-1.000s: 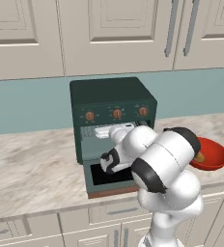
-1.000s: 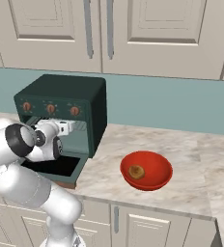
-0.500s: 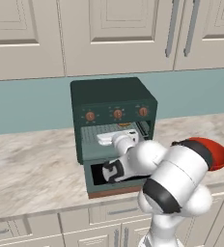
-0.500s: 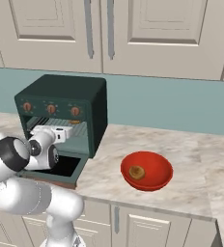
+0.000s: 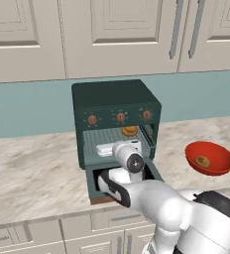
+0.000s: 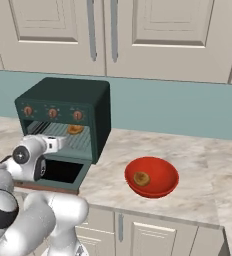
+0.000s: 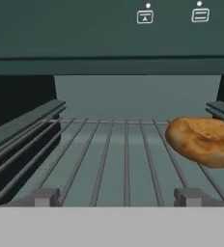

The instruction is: Pick up the heated bread from the toaster oven and place it in the bowl. Then move the bread bowl to the dining counter.

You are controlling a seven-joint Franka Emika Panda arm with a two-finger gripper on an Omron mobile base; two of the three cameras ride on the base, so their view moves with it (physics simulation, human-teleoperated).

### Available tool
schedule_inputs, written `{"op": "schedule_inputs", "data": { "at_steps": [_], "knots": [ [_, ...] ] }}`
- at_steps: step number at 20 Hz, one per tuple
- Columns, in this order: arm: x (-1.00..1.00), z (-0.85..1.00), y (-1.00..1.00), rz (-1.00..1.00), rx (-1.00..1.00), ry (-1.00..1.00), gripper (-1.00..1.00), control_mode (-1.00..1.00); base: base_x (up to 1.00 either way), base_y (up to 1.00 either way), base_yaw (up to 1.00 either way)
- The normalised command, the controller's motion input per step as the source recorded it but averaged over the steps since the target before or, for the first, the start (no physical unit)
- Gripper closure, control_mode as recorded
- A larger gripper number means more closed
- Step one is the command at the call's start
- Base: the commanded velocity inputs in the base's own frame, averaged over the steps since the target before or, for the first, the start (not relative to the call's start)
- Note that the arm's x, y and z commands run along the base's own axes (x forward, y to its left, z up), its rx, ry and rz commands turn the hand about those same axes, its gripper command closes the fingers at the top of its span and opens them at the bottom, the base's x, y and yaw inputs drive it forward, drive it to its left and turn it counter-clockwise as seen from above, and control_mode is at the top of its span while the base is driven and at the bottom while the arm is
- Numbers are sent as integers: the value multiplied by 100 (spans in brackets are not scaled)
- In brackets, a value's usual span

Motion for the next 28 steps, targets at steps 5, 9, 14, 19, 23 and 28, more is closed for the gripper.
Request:
{"op": "schedule_inputs", "data": {
  "at_steps": [5, 9, 14, 19, 23, 28],
  "knots": [
    [-100, -25, -46, -12, -16, 90, -100, -100, 0, 0, 0],
    [-100, -26, -49, -11, -17, 92, -100, -100, 0, 0, 0],
    [-100, -21, -56, -11, -15, 94, -100, -100, 0, 0, 0],
    [-96, -3, -54, -13, -10, 91, -100, -100, 0, 0, 0],
    [-39, 9, -6, -11, 2, 4, -100, -100, 0, 0, 0],
    [0, 16, 0, -12, 4, -16, -100, -100, 0, 0, 0]
  ]
}}
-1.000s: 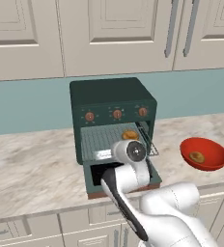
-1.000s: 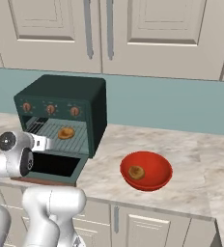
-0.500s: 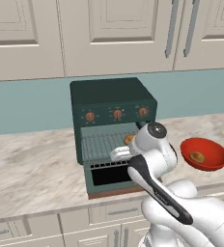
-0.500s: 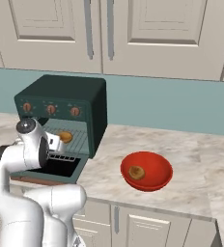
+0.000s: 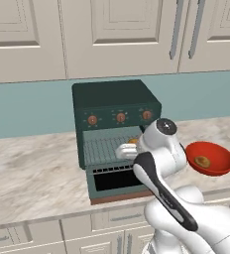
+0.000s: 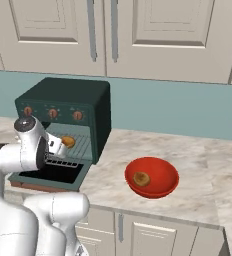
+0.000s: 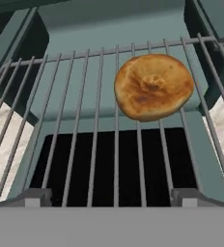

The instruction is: Pick up the heated bread from the toaster oven and place it in the bowl. Then move the bread bowl to the dining counter.

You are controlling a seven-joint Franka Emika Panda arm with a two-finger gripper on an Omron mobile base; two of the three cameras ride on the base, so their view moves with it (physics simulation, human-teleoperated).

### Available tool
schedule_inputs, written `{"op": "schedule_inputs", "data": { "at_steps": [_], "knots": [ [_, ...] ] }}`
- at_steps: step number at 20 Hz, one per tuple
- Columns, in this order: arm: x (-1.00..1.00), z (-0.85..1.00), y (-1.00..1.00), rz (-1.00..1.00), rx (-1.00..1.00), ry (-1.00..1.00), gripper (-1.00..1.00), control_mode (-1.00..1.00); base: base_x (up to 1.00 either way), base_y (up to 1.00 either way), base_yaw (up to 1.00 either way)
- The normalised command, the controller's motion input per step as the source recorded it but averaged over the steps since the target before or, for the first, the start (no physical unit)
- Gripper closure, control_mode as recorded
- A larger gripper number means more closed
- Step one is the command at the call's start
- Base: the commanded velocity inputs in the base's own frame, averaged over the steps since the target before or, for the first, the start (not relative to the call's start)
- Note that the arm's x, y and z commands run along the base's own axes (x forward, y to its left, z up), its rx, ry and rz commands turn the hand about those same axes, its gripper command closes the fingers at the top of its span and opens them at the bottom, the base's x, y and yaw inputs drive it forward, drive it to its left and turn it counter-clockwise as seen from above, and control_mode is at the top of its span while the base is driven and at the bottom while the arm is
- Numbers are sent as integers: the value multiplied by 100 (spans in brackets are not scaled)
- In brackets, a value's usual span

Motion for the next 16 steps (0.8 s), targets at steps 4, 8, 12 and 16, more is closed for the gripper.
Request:
{"op": "schedule_inputs", "data": {
  "at_steps": [4, 8, 12, 16],
  "knots": [
    [-9, 51, 0, -25, 6, -28, -100, -100, 0, 0, 0],
    [12, 13, -1, -20, 2, -15, -100, -100, 0, 0, 0],
    [43, 0, 0, -4, -1, 9, -100, -100, 0, 0, 0],
    [40, -6, -18, 0, -4, 18, -100, -100, 0, 0, 0]
  ]
}}
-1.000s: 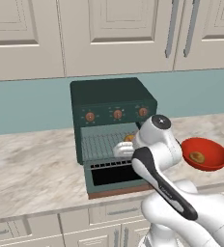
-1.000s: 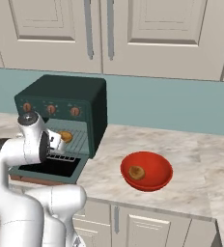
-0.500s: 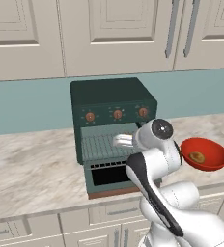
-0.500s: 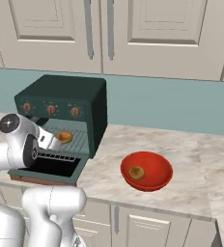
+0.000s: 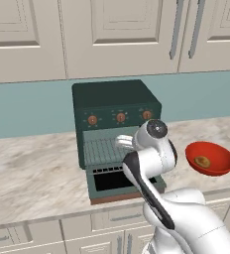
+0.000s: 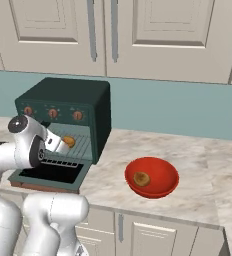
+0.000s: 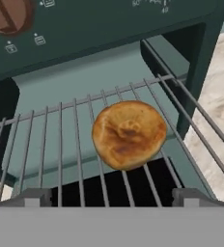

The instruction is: Pick up the heated bread from the toaster oven and place it in the bowl. Then move the bread bowl to the dining counter.

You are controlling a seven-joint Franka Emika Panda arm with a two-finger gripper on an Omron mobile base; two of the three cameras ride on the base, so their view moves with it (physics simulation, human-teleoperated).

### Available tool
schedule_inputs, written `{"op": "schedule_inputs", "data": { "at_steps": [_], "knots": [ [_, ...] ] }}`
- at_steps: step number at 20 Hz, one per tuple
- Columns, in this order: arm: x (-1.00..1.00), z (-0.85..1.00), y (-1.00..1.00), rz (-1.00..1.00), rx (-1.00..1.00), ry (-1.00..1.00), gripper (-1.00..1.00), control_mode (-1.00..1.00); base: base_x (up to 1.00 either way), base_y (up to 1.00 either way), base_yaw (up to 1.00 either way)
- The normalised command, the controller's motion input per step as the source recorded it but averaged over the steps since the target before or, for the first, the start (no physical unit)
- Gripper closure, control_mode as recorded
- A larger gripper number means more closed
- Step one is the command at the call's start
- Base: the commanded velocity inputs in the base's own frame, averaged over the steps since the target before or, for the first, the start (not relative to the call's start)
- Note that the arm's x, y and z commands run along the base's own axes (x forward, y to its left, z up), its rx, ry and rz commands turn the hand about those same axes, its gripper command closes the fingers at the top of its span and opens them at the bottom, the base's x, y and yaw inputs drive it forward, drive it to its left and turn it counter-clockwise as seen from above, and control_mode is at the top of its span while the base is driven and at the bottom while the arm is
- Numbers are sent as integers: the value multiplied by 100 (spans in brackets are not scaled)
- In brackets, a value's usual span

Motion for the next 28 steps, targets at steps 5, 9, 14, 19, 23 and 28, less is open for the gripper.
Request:
{"op": "schedule_inputs", "data": {
  "at_steps": [5, 9, 14, 19, 23, 28],
  "knots": [
    [24, -6, -9, 1, -7, 24, -100, -100, 0, 0, 0],
    [1, -14, 0, 0, -5, 2, -100, -100, 0, 0, 0],
    [14, -19, 0, 0, -5, 4, -100, -100, 0, 0, 0],
    [11, -28, -1, 0, -4, 0, -100, -100, 0, 0, 0],
    [21, -6, 0, 0, 0, 0, -100, -100, 0, 0, 0],
    [20, -13, -1, 0, 0, 0, -100, -100, 0, 0, 0]
  ]
}}
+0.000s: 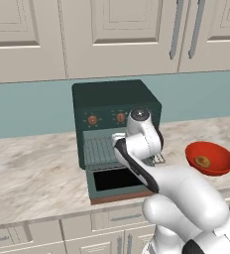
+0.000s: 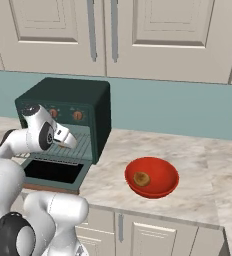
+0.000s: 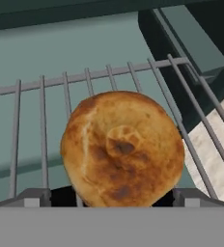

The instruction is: Pick up the heated bread from the toaster oven and place it in the bowl. Then move the bread bowl to the dining counter.

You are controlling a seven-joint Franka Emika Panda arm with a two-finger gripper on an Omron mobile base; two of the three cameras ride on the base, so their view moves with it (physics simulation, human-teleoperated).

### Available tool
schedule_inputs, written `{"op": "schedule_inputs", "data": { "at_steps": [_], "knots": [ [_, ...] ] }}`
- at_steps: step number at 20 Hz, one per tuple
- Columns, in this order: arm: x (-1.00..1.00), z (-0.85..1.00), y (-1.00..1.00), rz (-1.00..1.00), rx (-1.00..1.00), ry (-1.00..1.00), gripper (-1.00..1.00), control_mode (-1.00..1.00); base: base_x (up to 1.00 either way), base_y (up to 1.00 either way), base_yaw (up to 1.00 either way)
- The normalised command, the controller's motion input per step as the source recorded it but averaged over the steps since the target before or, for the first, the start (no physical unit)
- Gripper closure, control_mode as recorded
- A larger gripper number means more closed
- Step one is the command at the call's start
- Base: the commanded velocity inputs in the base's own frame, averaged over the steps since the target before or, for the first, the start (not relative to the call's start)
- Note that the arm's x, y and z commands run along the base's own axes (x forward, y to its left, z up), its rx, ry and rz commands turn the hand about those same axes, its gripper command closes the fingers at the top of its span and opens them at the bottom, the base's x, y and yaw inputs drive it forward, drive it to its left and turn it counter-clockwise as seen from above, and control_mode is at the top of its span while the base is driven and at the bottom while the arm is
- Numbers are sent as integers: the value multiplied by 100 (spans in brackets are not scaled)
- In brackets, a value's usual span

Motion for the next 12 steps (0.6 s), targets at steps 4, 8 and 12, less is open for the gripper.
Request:
{"op": "schedule_inputs", "data": {
  "at_steps": [4, 8, 12],
  "knots": [
    [11, -13, -12, 0, 0, 0, -100, -100, 0, 0, 0],
    [1, -16, -15, 0, 0, 0, -100, -100, 0, 0, 0],
    [0, -6, -21, 0, 0, -4, 100, -100, 0, 0, 0]
  ]
}}
